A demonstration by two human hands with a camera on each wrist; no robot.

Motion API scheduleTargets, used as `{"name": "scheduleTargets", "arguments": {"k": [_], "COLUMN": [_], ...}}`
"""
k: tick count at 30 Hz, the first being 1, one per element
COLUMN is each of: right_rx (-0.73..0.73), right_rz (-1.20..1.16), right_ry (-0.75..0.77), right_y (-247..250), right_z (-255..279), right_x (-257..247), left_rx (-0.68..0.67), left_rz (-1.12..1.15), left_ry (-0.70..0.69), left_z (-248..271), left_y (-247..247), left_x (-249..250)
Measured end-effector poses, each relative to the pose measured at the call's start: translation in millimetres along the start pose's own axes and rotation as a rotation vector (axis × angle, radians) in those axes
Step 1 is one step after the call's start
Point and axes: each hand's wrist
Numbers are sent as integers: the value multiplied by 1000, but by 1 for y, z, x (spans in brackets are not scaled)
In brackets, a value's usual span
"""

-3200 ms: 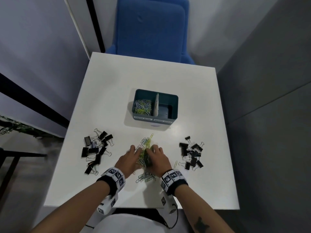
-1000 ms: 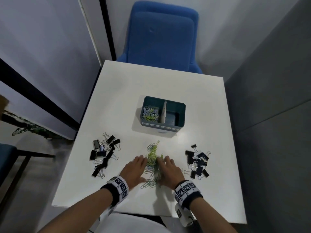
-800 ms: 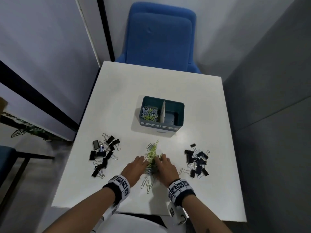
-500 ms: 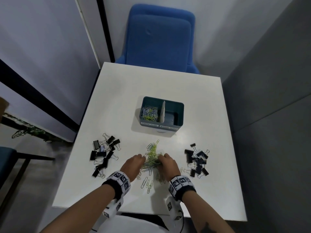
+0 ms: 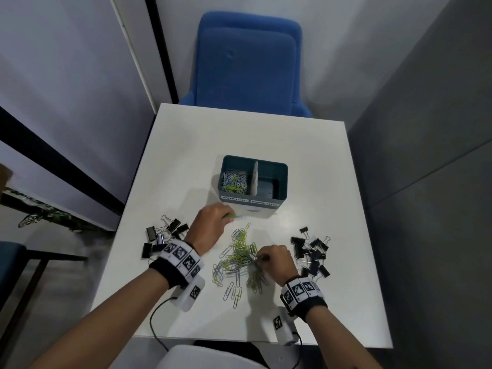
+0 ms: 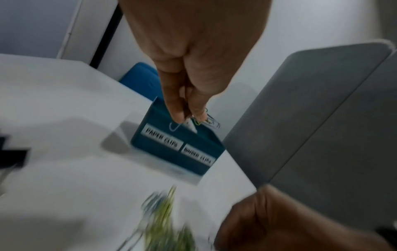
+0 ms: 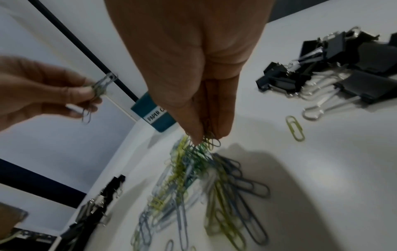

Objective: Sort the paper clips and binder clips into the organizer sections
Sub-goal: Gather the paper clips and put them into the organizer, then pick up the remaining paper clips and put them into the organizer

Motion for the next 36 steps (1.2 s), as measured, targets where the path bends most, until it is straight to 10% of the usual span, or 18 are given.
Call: {"name": "scheduleTargets", "arguments": {"k": [10,25,36], "right_rx": [114,283,-281], "right_rz": [-49,-39,124], "right_ry": [84,140,-149], "right_y": [66,115,-6], "right_z": [-27,-119,-1], "right_x": [-46,-92,8], "left_rx": [99,-257,-566], "left_rz": [6,-263,-406], "left_ry": [47,190,79], "left_z": [-98,30,100], "left_y": [31,-38,-76], "left_x": [23,-66,-81]}}
Point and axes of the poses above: each hand's wrist, its own z-axis away from the middle knuckle, its own y-axis out of the back of the hand, x = y × z, and after that the axes turned 4 degrees about x, right-handed
